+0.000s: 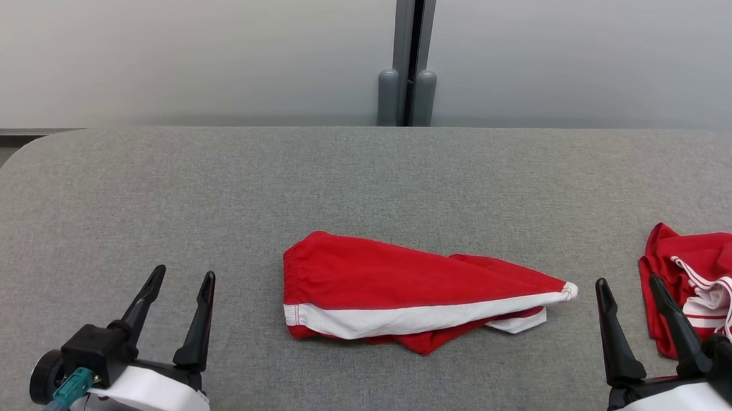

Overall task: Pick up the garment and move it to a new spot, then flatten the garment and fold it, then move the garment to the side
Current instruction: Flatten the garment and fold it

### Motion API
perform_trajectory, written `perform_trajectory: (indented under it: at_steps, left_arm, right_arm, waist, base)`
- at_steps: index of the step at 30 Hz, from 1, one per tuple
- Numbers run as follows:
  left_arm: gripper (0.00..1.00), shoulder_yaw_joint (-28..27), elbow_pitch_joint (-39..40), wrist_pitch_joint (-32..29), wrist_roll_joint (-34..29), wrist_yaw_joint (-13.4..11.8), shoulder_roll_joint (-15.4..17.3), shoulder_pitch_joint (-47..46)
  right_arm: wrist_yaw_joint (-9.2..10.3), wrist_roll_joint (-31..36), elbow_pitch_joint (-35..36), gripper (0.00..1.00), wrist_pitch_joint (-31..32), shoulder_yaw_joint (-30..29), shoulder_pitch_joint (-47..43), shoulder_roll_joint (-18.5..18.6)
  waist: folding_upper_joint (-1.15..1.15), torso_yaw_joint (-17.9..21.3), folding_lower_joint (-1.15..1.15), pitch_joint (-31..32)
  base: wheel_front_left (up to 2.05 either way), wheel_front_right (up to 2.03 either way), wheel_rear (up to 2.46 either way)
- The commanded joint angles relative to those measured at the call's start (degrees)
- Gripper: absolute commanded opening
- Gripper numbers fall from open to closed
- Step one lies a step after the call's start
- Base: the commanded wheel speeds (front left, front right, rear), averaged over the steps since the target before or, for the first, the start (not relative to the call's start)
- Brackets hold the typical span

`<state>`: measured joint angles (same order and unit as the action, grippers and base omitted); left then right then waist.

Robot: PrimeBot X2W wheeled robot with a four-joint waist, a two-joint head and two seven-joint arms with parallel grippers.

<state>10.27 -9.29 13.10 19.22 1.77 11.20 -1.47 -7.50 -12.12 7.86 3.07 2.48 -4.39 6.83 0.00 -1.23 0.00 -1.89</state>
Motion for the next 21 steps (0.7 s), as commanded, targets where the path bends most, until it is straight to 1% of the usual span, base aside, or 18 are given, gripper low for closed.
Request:
perform_trajectory:
  at_steps: [1,8,14,17,21]
  left_arm:
    - [1.00,0.0,0.5,-0.1,0.1,-0.3,0.3,0.3]
    - [1.00,0.6,1.3,-1.0,0.1,-0.5,0.7,0.2]
    - [1.00,2.1,1.4,-2.2,-0.1,0.4,0.8,-1.3]
    - [1.00,4.3,0.4,-4.8,0.2,1.7,0.2,-2.9]
    - [1.00,7.8,-3.4,-12.2,2.1,3.3,-1.0,-5.1]
  right_arm:
    - [0.01,0.1,0.1,1.00,0.3,-0.1,-0.3,0.1]
    - [0.02,-0.2,-0.1,1.00,0.6,-0.1,0.0,-0.3]
    - [0.01,-0.4,-0.5,1.00,0.7,0.1,0.6,-0.3]
    - [0.02,-0.6,-0.5,1.00,0.6,0.3,1.0,-0.4]
    - [0.02,-0.8,-0.6,1.00,0.7,0.9,2.0,-0.4]
  waist:
    - [0.00,0.0,0.00,0.0]
    - [0.00,0.1,0.00,-0.1]
    - [0.00,0.4,0.00,-0.6]
    - [0.00,0.6,0.00,-1.6]
    - [0.00,1.4,0.00,-3.2]
  base:
    - [0.00,0.00,0.00]
    - [0.00,0.00,0.00]
    - [0.00,0.00,0.00]
    - [0.00,0.00,0.00]
    - [0.00,0.00,0.00]
